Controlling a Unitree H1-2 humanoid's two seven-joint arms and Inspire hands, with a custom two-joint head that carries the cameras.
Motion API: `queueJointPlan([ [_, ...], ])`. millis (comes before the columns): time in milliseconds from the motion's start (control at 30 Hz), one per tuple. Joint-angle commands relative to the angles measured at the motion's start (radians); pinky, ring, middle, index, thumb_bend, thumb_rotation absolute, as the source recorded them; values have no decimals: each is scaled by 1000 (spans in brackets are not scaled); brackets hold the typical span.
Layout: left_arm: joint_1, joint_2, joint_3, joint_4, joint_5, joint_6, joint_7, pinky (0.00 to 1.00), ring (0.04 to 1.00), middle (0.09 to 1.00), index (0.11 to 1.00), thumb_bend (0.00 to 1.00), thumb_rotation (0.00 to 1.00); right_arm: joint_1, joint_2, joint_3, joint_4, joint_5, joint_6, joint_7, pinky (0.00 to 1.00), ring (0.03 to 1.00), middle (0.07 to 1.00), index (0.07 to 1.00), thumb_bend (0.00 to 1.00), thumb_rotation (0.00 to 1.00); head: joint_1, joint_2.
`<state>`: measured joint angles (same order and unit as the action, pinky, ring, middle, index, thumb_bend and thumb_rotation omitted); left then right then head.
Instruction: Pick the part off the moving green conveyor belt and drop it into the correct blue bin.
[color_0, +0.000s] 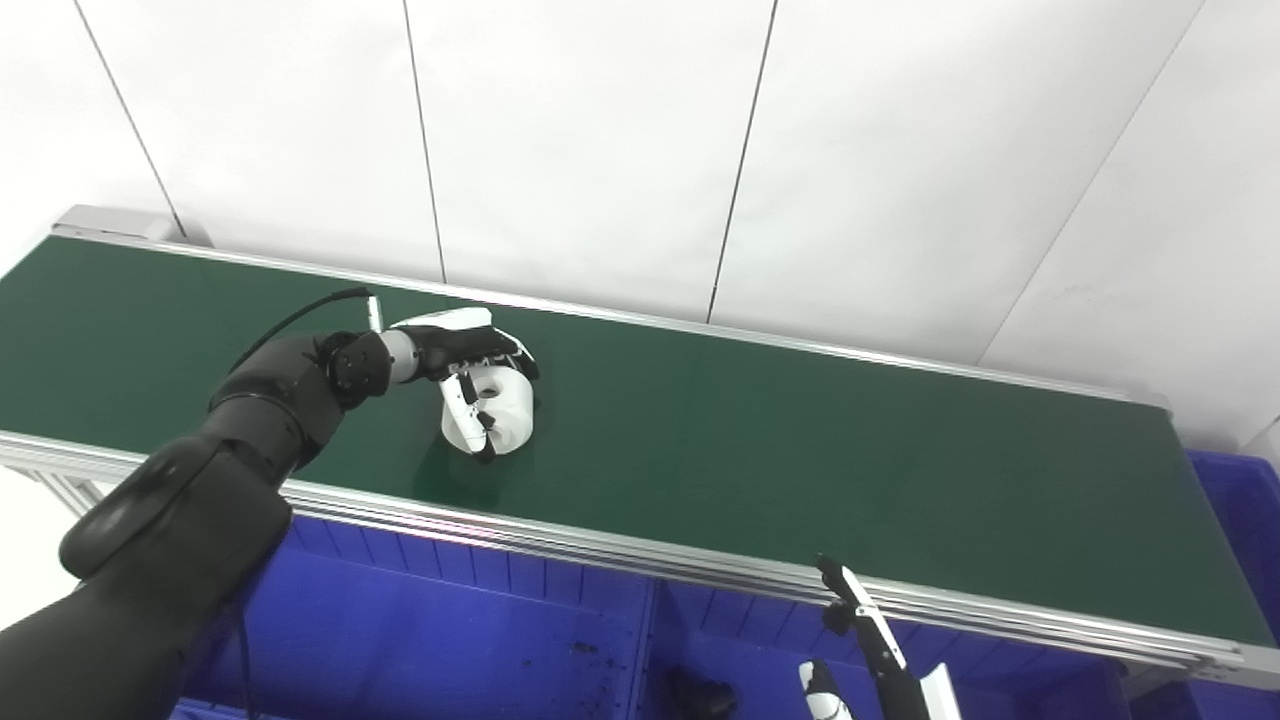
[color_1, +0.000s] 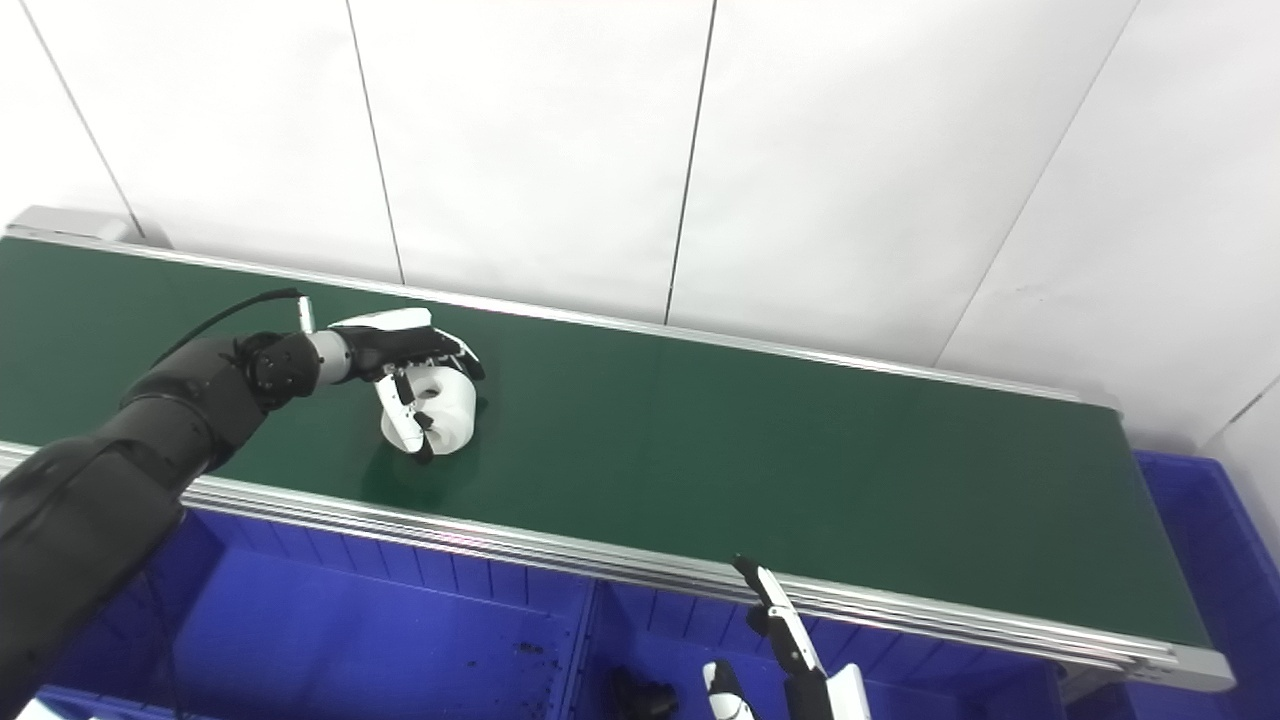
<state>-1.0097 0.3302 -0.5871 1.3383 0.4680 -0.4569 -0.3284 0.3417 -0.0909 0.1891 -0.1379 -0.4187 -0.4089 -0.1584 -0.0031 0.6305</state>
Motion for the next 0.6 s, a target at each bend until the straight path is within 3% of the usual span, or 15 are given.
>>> queueJointPlan([
  [0, -49, 36, 11, -35, -4, -13, -11, 492, 617, 778, 776, 828, 0, -5, 2, -5, -36, -1, -28, 3, 870, 918, 933, 915, 355, 905, 0, -1],
  [100, -48, 39, 19, -57, -17, -12, -30, 579, 685, 763, 748, 813, 0, -4, 4, -6, -43, -2, -22, 6, 869, 917, 932, 915, 355, 905, -1, 2],
  [267, -45, 38, 37, -77, -29, -13, -50, 531, 618, 704, 683, 758, 0, -3, 6, -11, -45, -6, -26, 4, 866, 912, 929, 914, 354, 909, -2, 6],
  [467, -13, 54, 47, -157, -38, -13, -6, 518, 578, 657, 610, 700, 0, 1, 12, -12, -48, -8, -25, 8, 862, 911, 929, 914, 354, 911, -1, 13],
  [500, -6, 58, 51, -175, -47, -13, 2, 499, 520, 638, 589, 588, 0, 1, 13, -12, -47, -10, -26, 7, 860, 910, 928, 913, 358, 914, -2, 14],
  [567, 7, 66, 57, -207, -64, -13, 10, 488, 488, 629, 582, 522, 0, 1, 15, -12, -49, -15, -24, 7, 859, 910, 927, 912, 359, 918, -2, 18],
])
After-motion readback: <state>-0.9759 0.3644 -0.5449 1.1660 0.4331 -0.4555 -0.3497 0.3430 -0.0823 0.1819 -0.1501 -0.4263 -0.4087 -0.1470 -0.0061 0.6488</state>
